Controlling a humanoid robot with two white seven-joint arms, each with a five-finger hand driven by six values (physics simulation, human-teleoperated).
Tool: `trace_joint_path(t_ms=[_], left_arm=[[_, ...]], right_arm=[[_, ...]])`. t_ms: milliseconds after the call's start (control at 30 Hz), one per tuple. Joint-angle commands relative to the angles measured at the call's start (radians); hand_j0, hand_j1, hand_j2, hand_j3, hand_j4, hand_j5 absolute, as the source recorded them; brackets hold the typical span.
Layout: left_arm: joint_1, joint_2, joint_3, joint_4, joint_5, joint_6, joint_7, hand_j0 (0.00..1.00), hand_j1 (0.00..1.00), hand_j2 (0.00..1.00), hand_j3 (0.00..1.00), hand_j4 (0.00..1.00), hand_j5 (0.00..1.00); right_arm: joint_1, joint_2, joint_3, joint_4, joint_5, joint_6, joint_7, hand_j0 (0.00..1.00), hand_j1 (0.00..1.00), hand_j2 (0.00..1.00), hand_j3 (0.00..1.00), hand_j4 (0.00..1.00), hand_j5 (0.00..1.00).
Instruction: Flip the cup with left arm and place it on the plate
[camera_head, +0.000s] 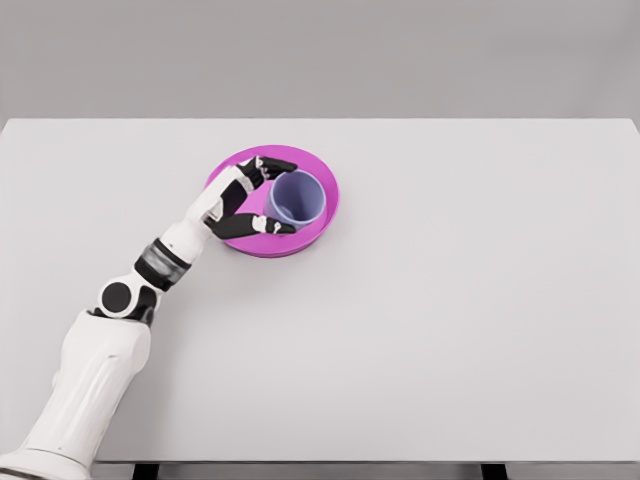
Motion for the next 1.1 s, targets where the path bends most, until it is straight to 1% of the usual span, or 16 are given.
trace_joint_path(t_ms=[0,67,100,133,200,233,267,333,500,833,1067], left_arm=[[0.0,-0.003,-0.006,0.013,0.008,0.001,0.0,0.62,0.62,0.62,0.62,0.62,0.62],[0.0,-0.003,-0.008,0.017,0.008,0.001,0.0,0.63,0.63,0.63,0.63,0.63,0.63],[0.0,-0.003,-0.008,0.017,0.006,0.001,0.0,0.65,0.65,0.65,0.65,0.65,0.65],[0.0,-0.003,-0.008,0.017,-0.003,0.001,0.0,0.77,0.77,0.77,0.77,0.77,0.77],[0.0,-0.003,-0.005,0.019,-0.006,0.001,0.0,0.82,0.82,0.82,0.82,0.82,0.82],[0.0,0.0,-0.005,0.019,-0.006,0.001,0.0,0.9,0.9,0.9,0.9,0.9,0.9],[0.0,0.001,-0.002,0.019,-0.008,0.001,0.0,0.96,0.96,0.96,0.96,0.96,0.96],[0.0,0.009,0.003,0.019,-0.008,0.001,0.0,1.0,1.0,1.0,1.0,1.0,1.0],[0.0,0.029,0.009,0.017,-0.006,0.001,0.0,1.0,1.0,1.0,1.0,1.0,1.0],[-0.005,0.038,0.015,0.006,-0.006,0.001,0.0,1.0,1.0,1.0,1.0,1.0,1.0],[-0.014,0.081,0.015,0.008,-0.006,0.001,0.0,1.0,1.0,1.0,1.0,1.0,1.0]], right_arm=[[0.0,0.0,0.0,0.0,0.0,-0.001,0.0,1.0,1.0,1.0,1.0,1.0,1.0],[0.0,0.0,0.0,0.0,0.0,0.001,0.0,1.0,1.0,1.0,1.0,1.0,1.0],[0.0,0.0,0.0,0.0,0.0,-0.001,0.0,1.0,1.0,1.0,1.0,1.0,1.0],[0.0,0.0,0.0,0.0,0.0,-0.001,0.0,1.0,1.0,1.0,1.0,1.0,1.0],[0.0,0.0,0.0,0.0,0.0,-0.001,0.0,1.0,1.0,1.0,1.0,1.0,1.0],[0.0,0.0,0.0,0.0,0.0,-0.001,0.0,1.0,1.0,1.0,1.0,1.0,1.0],[0.0,0.0,0.0,0.0,0.0,-0.001,-0.001,1.0,1.0,1.0,1.0,1.0,1.0],[0.0,0.0,0.0,0.0,0.0,-0.001,0.0,1.0,1.0,1.0,1.0,1.0,1.0],[0.0,0.0,0.0,0.0,0.0,-0.001,-0.001,1.0,1.0,1.0,1.0,1.0,1.0],[0.0,0.0,0.0,0.0,0.0,0.001,0.0,1.0,1.0,1.0,1.0,1.0,1.0],[0.0,0.0,0.0,0.0,0.0,-0.001,0.0,1.0,1.0,1.0,1.0,1.0,1.0]])
